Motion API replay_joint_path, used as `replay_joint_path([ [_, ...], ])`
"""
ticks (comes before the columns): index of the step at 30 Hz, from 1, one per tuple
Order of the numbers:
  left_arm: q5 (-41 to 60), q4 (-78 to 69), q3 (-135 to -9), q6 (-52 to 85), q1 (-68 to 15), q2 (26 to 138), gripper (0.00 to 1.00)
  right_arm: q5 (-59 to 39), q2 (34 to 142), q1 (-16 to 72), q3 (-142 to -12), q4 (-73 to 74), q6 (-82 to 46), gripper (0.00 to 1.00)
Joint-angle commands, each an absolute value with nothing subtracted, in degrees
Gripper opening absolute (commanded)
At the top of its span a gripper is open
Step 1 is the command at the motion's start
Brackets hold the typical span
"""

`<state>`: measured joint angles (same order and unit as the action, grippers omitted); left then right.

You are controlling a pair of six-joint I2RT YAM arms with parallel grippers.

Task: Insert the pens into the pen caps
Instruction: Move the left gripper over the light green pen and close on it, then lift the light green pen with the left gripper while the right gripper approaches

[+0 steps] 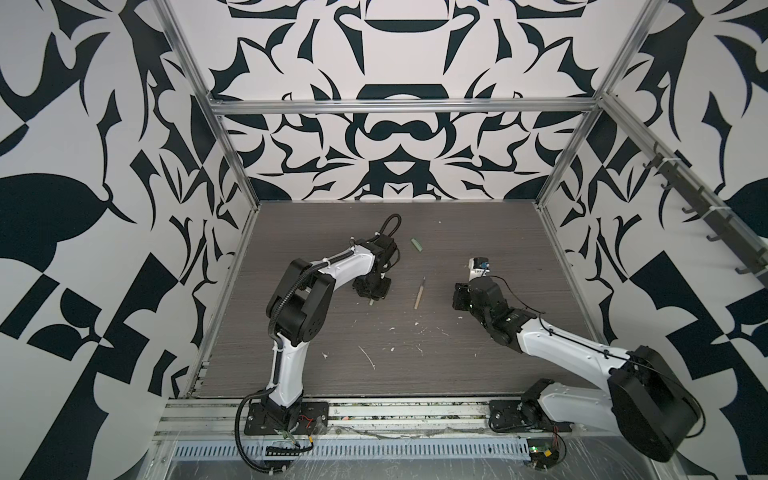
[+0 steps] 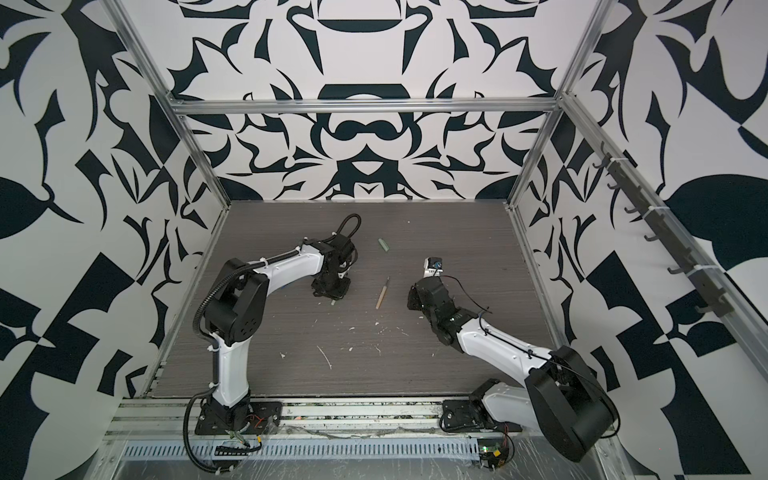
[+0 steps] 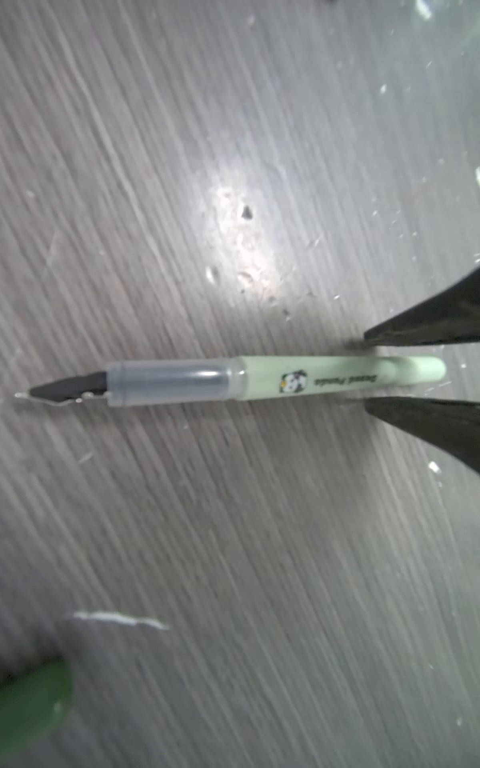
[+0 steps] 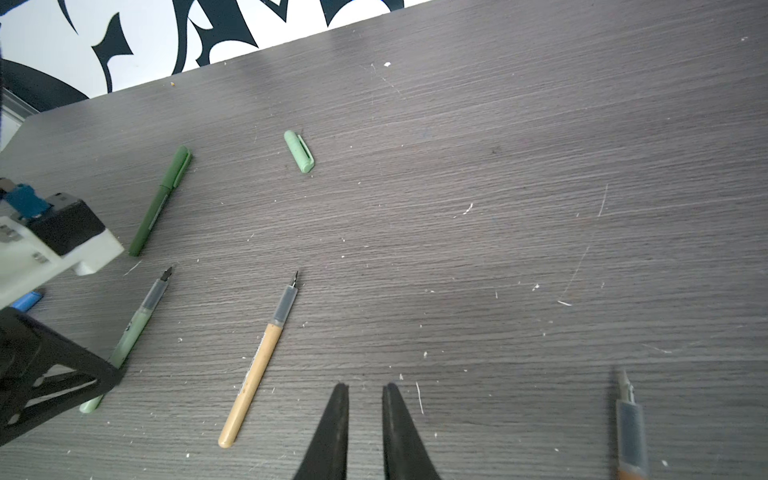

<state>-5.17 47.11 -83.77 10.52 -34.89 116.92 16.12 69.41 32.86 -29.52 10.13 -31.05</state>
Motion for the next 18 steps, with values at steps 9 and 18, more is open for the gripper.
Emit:
replay_joint_path([
  [9,-3.25,42.07,-81.04,10.41,-35.11,116.25,0.15,15.15,68.47,33.0,-31.3,9.78,-30.5,0.19],
  [18,-0.72,38.02,-78.89,10.94,-36.5,110.72,0.08,11.53,67.22,32.97,-32.38,8.58,-29.7,0.19],
])
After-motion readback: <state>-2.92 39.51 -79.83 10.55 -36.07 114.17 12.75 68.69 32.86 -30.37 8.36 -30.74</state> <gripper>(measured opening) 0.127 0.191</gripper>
